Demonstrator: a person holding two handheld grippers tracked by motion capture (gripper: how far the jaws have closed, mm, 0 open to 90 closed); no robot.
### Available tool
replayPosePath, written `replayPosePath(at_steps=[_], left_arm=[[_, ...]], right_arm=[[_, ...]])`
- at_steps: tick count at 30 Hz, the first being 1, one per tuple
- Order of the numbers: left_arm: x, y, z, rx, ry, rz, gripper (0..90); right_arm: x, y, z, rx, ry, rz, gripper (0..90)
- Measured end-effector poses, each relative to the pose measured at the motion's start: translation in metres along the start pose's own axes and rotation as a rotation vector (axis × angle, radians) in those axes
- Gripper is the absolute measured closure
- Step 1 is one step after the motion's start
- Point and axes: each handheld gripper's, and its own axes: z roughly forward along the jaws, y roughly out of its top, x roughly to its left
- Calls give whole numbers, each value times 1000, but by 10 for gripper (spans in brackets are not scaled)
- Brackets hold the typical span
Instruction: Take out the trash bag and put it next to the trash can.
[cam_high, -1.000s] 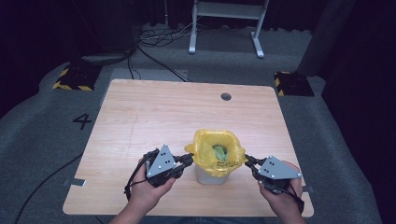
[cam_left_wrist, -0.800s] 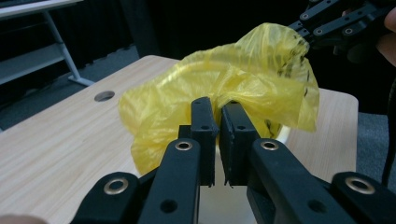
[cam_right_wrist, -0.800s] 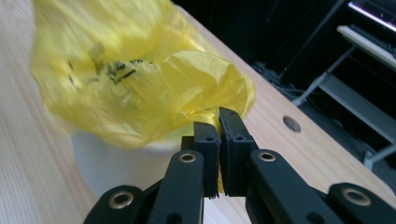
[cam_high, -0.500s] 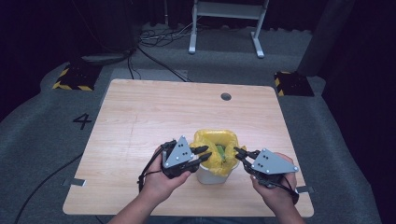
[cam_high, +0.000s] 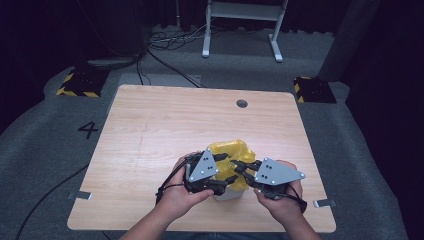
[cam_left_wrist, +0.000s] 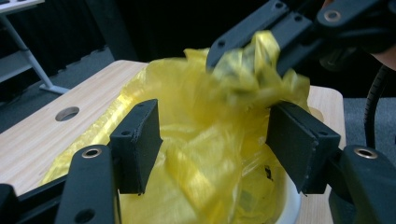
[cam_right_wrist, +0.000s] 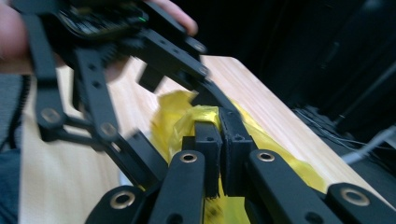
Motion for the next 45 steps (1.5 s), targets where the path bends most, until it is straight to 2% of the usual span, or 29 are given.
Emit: replayPosePath(at_steps=[3,5,9,10,12,13,15,18,22,27,30,33,35,38,40,45], left_arm=[[-1,1,4,6,-19,12,361],[-3,2,7,9,-22,26,405],[-4,2,8,33,-33,45,567],[-4,2,7,38,-35,49,628],[-3,2,6,45,-34,45,690],[-3,2,5,46,-44,43,730],[-3,3,5,40,-51,45,757],[-6,7,5,42,-42,64,809],[-3,10,3,26,-54,38,830],[1,14,-1,8,-49,18,836],[2,18,-3,-2,-32,19,836],[2,22,-3,-22,-19,10,837],[3,25,-4,-31,-10,12,837],[6,31,-8,-59,-6,5,837],[7,35,-11,-77,-1,3,837],[9,49,-21,-113,22,29,837]], right_arm=[[3,3,5,-8,36,-10,873],[6,4,8,-10,51,-19,873],[10,5,10,-10,59,-44,868],[10,5,10,-17,57,-42,848],[8,4,6,-33,47,-38,782],[7,3,4,-42,38,-33,707],[3,2,-1,-60,13,-16,586],[-6,-2,-10,-74,22,34,516],[-17,-9,-25,-98,18,99,485],[-27,-15,-47,-114,-8,140,481],[-34,-21,-55,-96,1,189,417],[-37,-30,-52,0,10,236,290],[-36,-36,-50,41,14,244,268],[-33,-43,-45,44,29,257,208],[-31,-45,-41,52,47,259,205],[-26,-41,-30,43,76,260,166]])
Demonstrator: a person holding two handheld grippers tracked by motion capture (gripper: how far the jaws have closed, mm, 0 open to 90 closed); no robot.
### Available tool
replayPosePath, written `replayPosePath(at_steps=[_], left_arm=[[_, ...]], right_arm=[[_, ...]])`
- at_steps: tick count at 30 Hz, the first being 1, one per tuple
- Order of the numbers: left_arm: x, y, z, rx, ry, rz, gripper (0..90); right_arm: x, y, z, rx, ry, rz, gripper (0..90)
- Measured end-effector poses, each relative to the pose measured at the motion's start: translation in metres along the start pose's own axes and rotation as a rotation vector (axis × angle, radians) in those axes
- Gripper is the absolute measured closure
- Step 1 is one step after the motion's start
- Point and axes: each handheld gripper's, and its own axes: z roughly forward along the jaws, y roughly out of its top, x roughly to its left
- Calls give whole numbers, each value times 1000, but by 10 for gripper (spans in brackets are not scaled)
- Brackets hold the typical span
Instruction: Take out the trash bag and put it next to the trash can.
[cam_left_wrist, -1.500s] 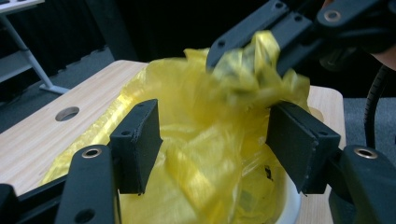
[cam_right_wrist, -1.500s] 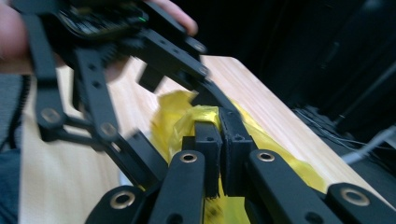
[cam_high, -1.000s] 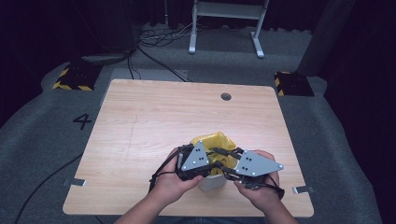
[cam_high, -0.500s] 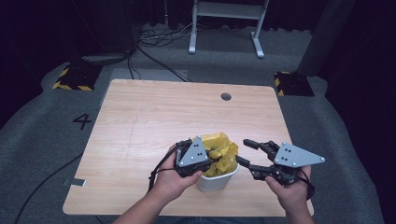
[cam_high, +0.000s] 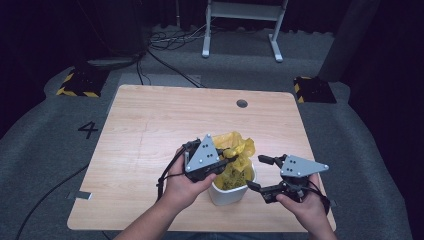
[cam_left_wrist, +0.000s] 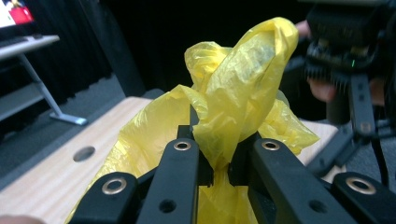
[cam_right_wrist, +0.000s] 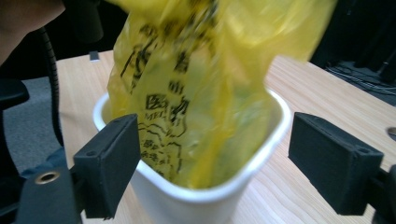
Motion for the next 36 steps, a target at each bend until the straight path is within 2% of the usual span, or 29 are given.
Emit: replayPosePath(at_steps=[5,9,10,12,14,16,17,20,23,27,29,31,36], left_arm=[[1,12,-8,-31,-4,24,833],[1,16,-15,-55,1,26,832],[2,17,-17,-57,5,27,832],[4,17,-19,-54,6,26,833],[5,15,-19,-50,5,16,830],[6,13,-19,-40,-5,-3,794],[7,12,-19,-43,1,-11,736],[6,8,-20,-50,53,-35,498],[7,4,-26,-52,90,-43,336],[9,0,-42,-38,68,-42,326],[9,-1,-52,-28,70,-32,319],[11,-1,-63,-16,85,-27,295],[19,-3,-91,-27,140,-33,274]], right_arm=[[8,6,16,13,28,-32,159],[11,10,25,17,-5,-59,160],[10,10,27,20,-3,-51,201],[9,11,28,37,5,-70,425],[10,14,25,62,24,-106,700],[13,16,23,69,21,-128,793],[14,16,23,66,12,-139,813],[14,17,21,46,2,-139,828],[12,18,18,23,1,-132,829],[11,22,14,0,-1,-146,828],[12,25,12,-8,-6,-163,828],[13,28,11,-10,-13,-178,829],[11,35,4,-33,-36,-189,830]])
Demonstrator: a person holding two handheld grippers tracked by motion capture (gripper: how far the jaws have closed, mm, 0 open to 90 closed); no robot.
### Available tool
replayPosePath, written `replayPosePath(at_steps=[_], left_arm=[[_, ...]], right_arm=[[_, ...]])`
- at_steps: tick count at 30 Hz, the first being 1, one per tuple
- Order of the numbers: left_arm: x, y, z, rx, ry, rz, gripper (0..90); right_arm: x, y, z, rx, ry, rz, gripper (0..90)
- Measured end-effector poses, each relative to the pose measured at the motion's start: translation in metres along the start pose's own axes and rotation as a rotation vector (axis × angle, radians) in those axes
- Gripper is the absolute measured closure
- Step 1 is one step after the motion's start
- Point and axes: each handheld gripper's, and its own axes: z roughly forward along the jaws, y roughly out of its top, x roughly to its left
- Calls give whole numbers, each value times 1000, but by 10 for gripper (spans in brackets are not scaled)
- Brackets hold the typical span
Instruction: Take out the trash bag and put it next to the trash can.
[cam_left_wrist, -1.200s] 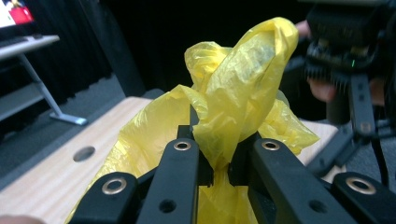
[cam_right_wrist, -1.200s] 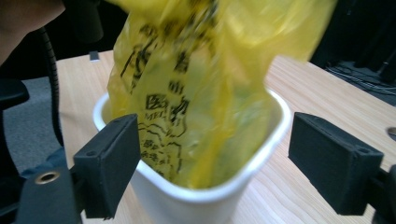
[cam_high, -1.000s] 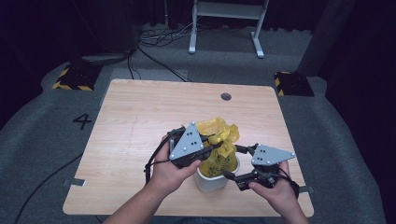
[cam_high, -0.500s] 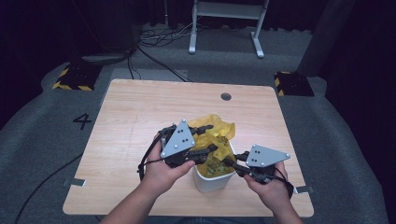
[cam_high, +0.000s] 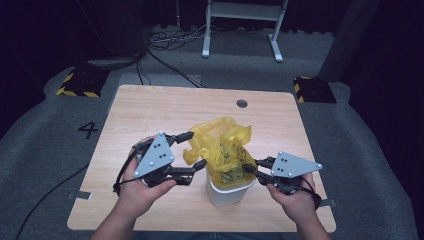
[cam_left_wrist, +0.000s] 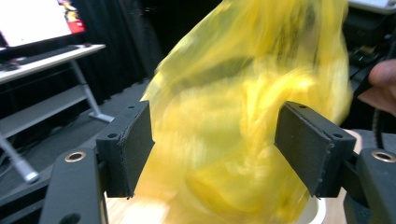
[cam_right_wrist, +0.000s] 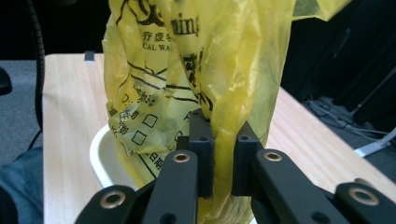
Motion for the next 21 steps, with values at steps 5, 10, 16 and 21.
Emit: replayPosePath(at_steps=[5,10,16,21], left_arm=[[8,-12,-15,12,34,-20,272],[12,-28,-20,48,52,-44,273],[17,-41,-29,62,85,-65,273],[20,-51,-34,81,101,-81,272]], right_arm=[[-6,8,-9,-16,-25,-8,830],[-12,14,-18,-28,-52,-17,829],[-20,18,-33,-50,-96,-16,830],[-30,14,-46,-46,-140,-3,829]])
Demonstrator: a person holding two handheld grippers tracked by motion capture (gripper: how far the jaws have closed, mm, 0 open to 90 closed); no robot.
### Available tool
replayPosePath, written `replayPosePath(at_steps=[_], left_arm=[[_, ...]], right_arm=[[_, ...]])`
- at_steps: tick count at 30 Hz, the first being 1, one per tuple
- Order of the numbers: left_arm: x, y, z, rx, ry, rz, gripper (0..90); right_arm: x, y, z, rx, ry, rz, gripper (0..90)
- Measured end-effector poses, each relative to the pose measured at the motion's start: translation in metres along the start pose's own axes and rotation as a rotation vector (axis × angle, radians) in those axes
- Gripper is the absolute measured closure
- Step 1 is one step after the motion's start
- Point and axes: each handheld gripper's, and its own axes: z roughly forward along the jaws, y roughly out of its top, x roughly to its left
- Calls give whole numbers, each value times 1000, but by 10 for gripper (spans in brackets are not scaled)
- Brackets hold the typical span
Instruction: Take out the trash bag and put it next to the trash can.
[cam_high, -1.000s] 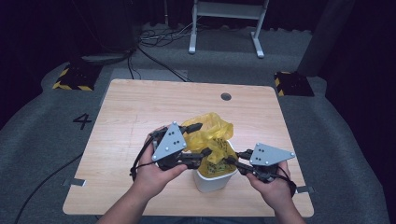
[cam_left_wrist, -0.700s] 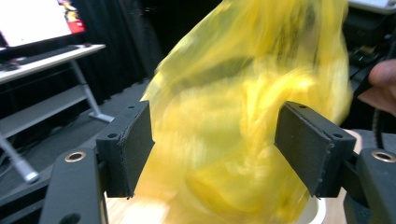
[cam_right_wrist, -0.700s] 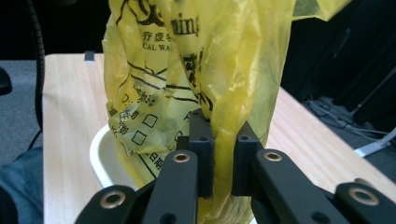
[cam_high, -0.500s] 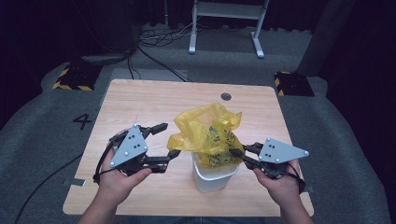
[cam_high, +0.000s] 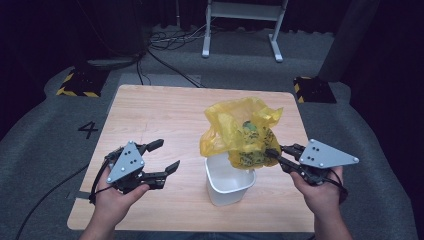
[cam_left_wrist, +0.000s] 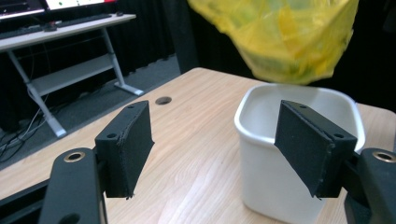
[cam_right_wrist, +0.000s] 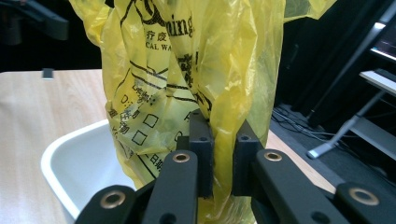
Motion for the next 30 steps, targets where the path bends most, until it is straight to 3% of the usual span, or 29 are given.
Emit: replayPosePath(at_steps=[3,9,30], left_arm=[[4,-8,-3,22,18,-1,271],[14,-28,-9,83,61,34,277],[36,-91,-20,220,156,-34,264]], right_arm=[[-7,-4,-6,4,-25,10,829],[-22,-16,-14,25,-70,32,828],[-58,-76,-7,126,-163,124,821]])
